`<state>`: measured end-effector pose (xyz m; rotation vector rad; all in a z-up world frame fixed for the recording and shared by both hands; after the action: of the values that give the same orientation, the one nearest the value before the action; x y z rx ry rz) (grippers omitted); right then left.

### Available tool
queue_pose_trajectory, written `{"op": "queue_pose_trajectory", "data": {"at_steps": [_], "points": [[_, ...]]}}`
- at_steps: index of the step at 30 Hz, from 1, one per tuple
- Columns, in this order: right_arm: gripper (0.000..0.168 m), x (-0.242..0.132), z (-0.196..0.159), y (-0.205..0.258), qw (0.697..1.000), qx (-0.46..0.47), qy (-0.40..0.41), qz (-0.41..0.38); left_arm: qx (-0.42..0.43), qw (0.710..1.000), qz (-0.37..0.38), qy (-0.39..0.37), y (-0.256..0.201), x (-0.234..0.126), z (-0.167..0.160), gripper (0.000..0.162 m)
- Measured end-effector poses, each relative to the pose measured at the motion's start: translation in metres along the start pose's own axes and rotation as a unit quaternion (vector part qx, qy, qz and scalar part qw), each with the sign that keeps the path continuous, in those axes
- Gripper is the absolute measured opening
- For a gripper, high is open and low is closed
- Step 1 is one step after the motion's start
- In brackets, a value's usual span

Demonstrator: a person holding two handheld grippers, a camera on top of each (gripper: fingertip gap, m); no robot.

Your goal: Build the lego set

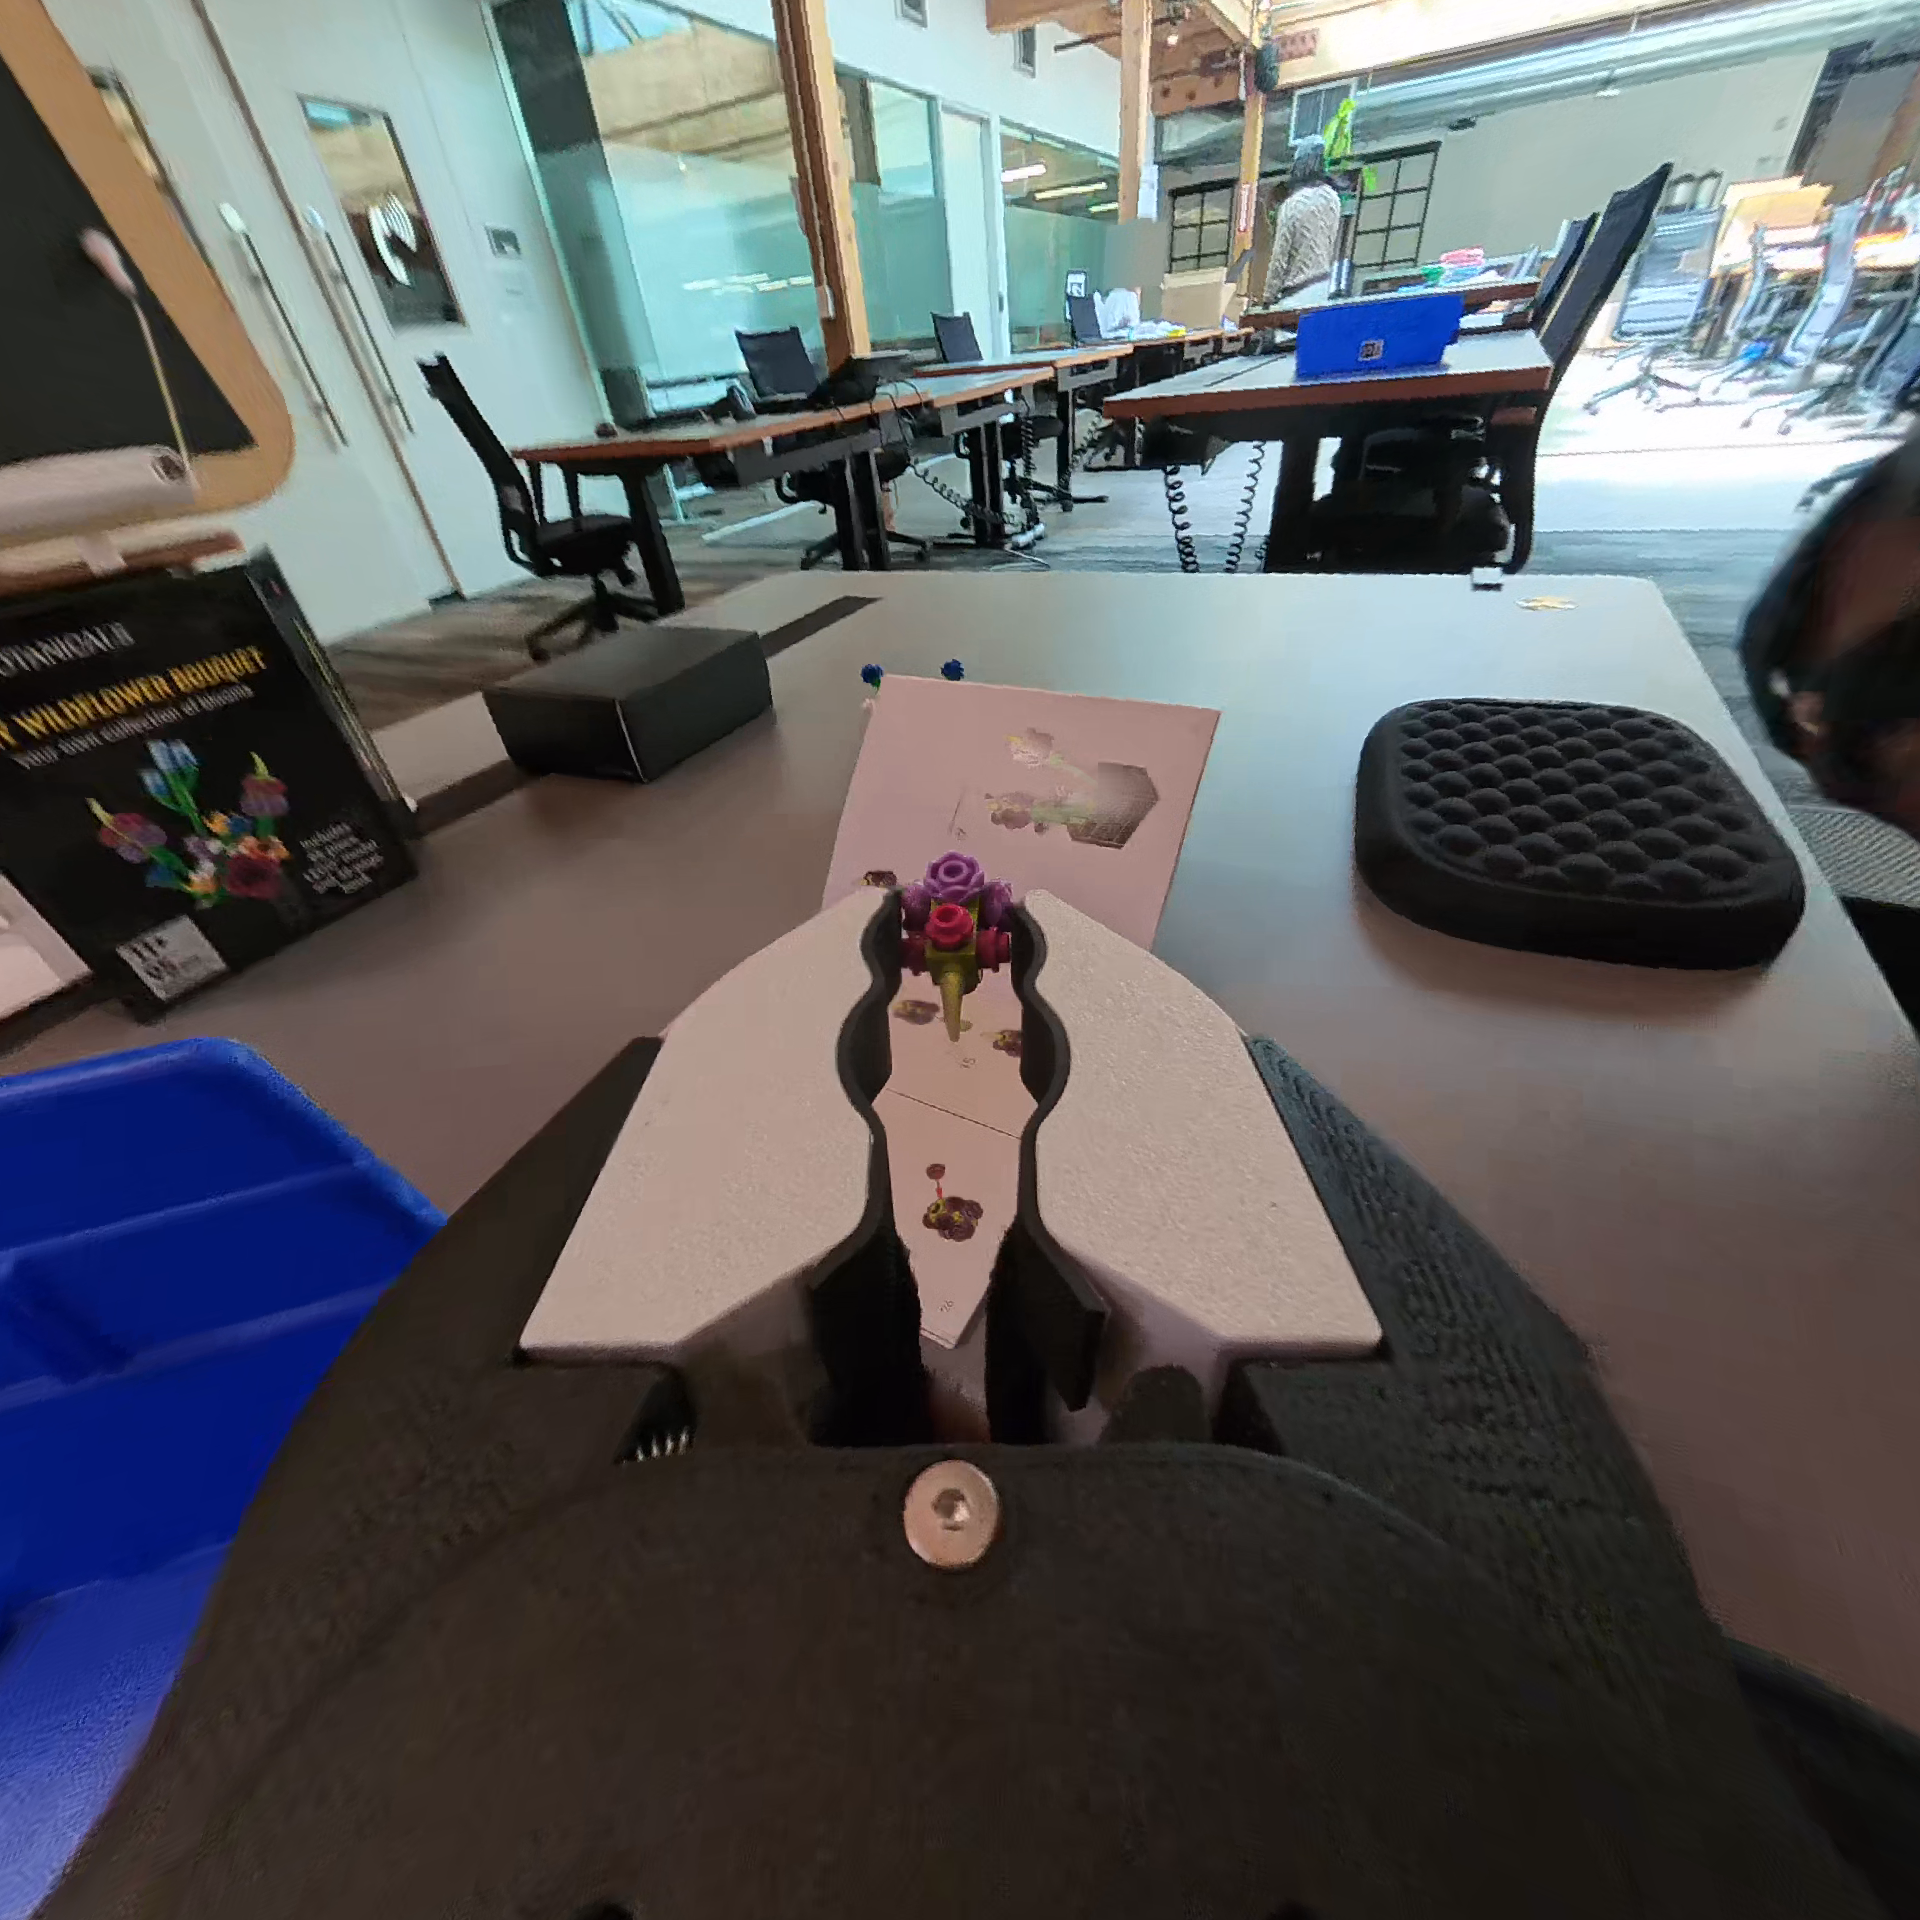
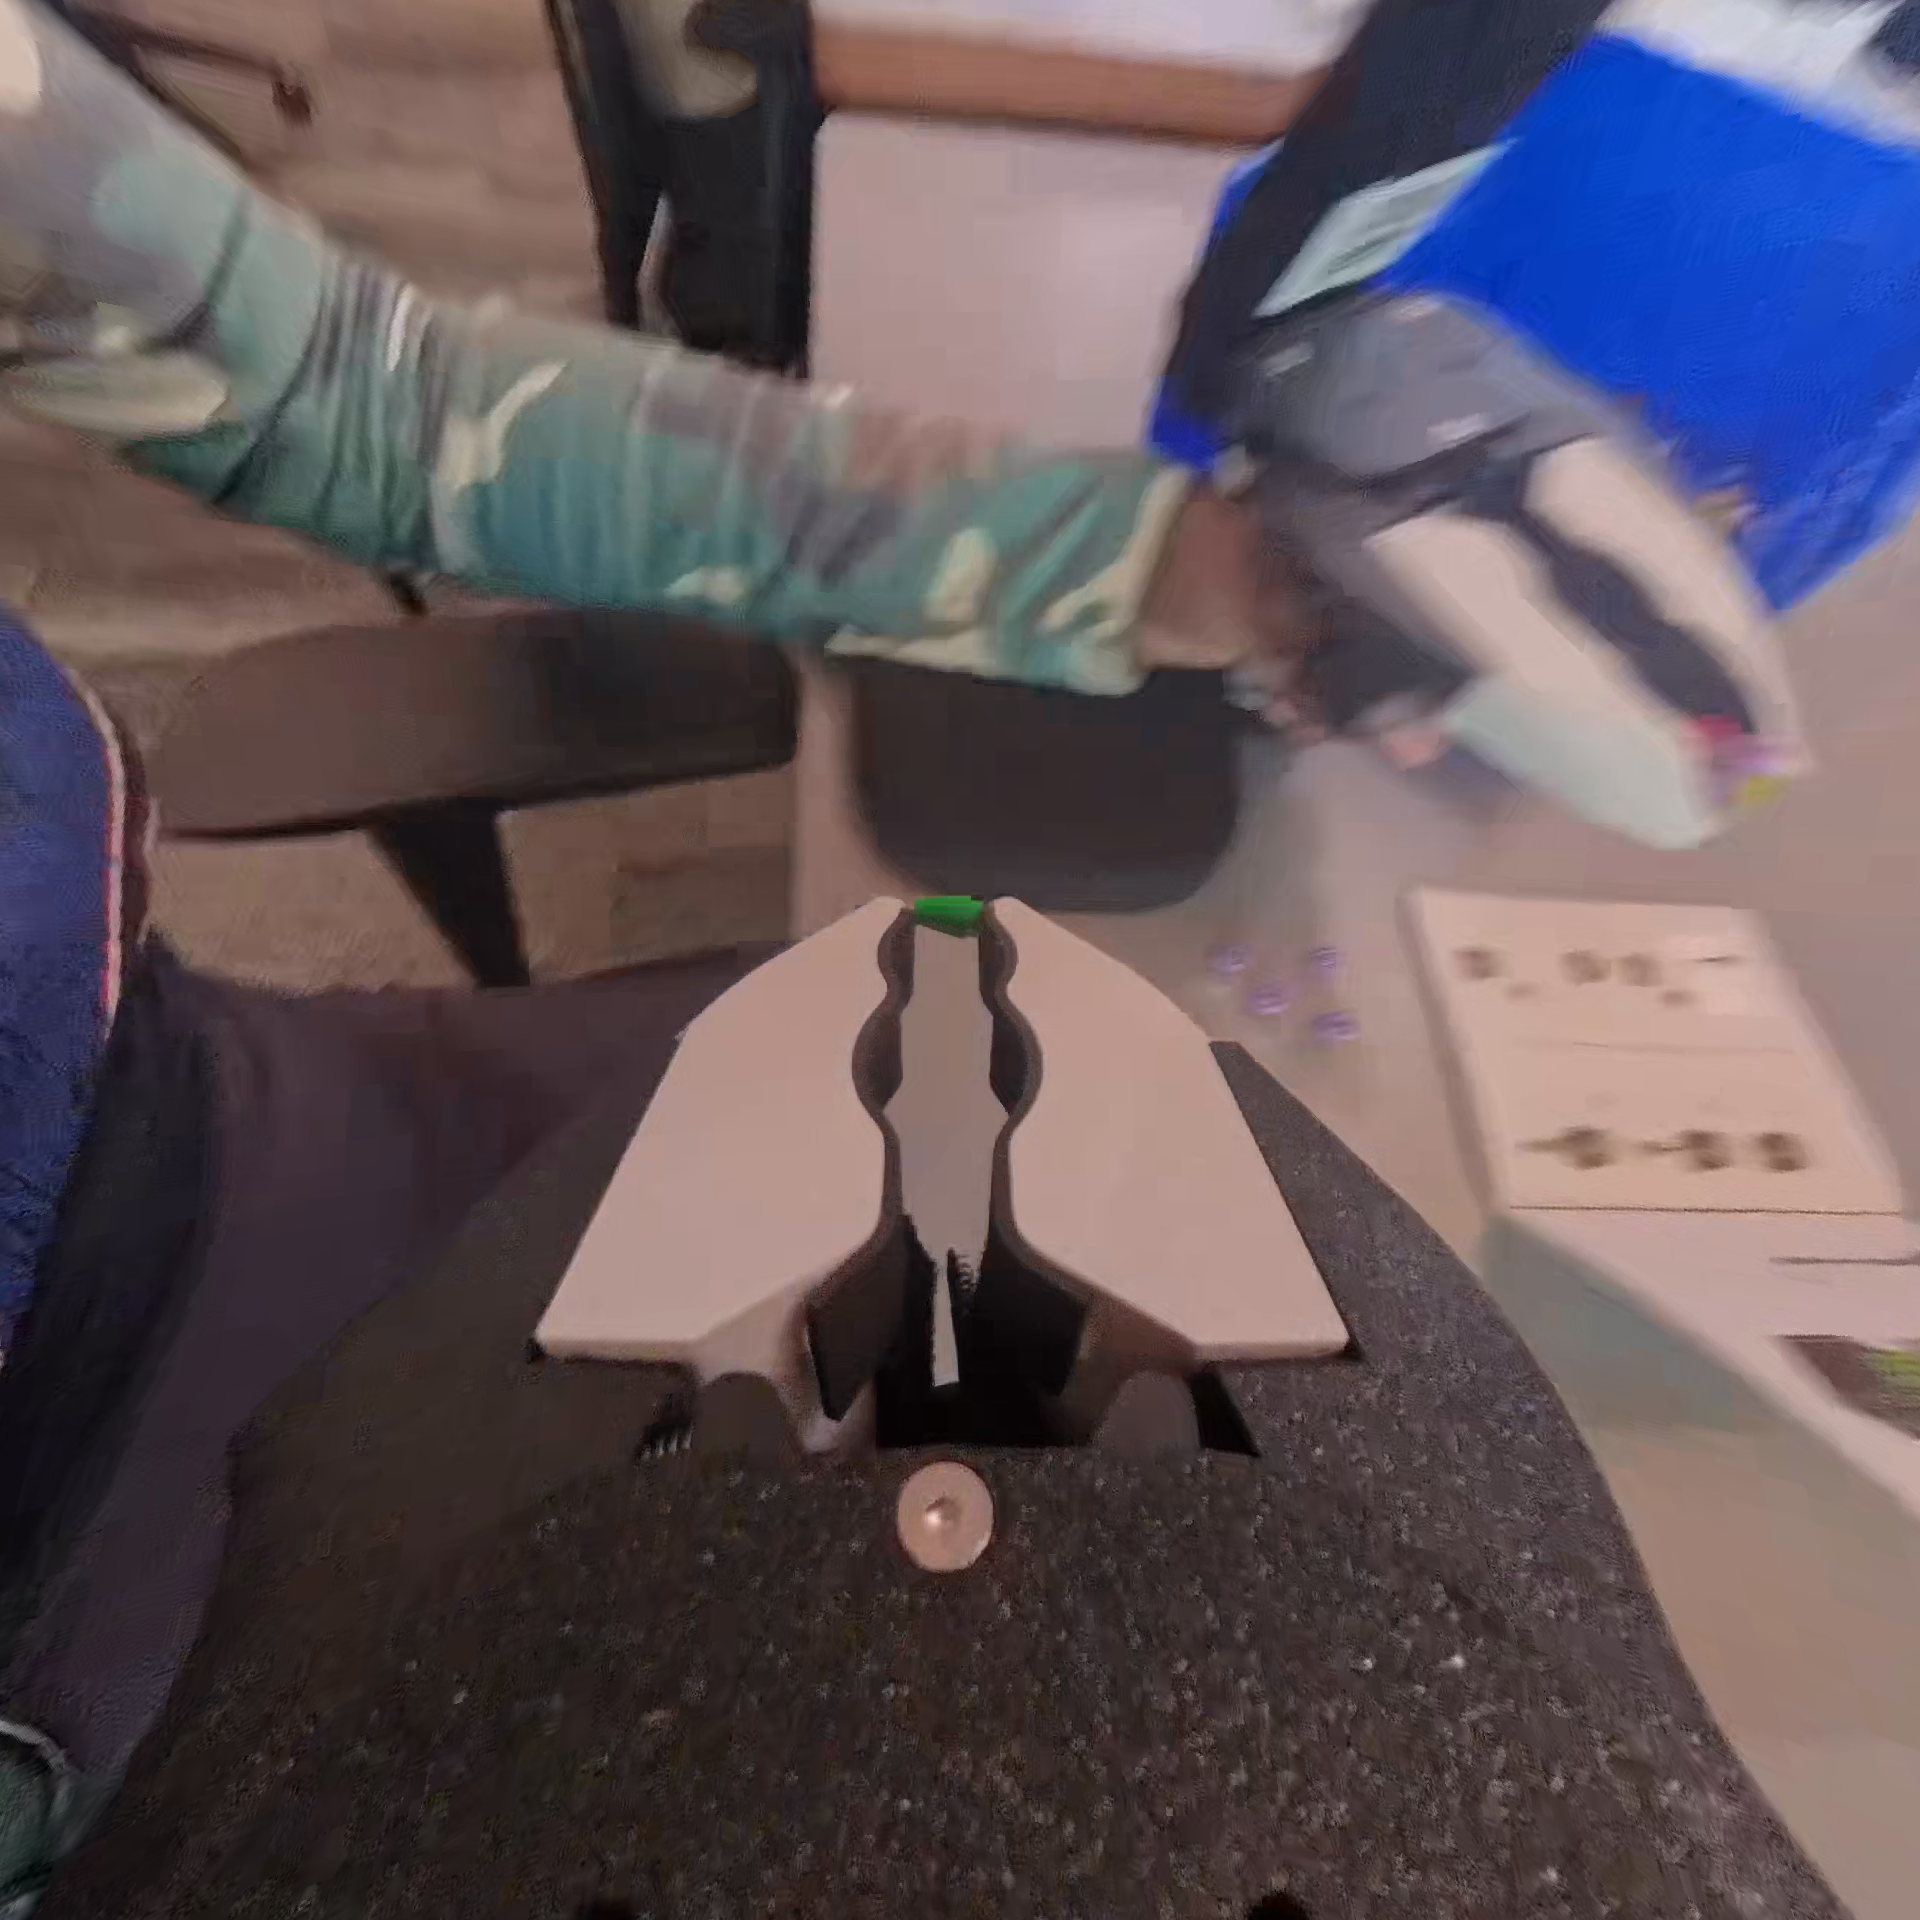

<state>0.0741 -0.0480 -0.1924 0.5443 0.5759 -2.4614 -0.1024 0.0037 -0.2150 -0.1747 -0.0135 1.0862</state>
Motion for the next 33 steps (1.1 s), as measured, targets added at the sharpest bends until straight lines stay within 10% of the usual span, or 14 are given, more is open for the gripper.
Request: {"op": "queue_pose_trajectory", "data": {"at_steps": [10, 19, 33], "points": [[0.012, -0.021, -0.050, -0.097, 0.998, 0.019, 0.053, -0.012, 0.031, 0.996, -0.009, -0.079, -0.009, -0.016, 0.008, 0.020], [0.012, -0.003, -0.099, -0.085, 0.990, 0.000, 0.120, -0.078, 0.058, 0.997, -0.018, 0.049, -0.013, 0.008, -0.010, 0.020], [0.012, 0.024, -0.103, -0.089, 0.950, 0.203, 0.203, -0.126, -0.015, 1.000, -0.001, 0.002, 0.001, 0.003, 0.000, 0.020]]}}
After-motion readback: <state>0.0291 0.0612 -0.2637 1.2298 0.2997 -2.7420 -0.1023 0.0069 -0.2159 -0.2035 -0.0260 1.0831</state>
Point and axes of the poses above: each gripper's, where its closed fingertips meet, x out along the fingers, z out of its top, y = z × x across the jaws, the point moved 6 cm from there along -x, back along the fingers, and after that the axes turned 13 degrees about -x, right-handed, at the moved point
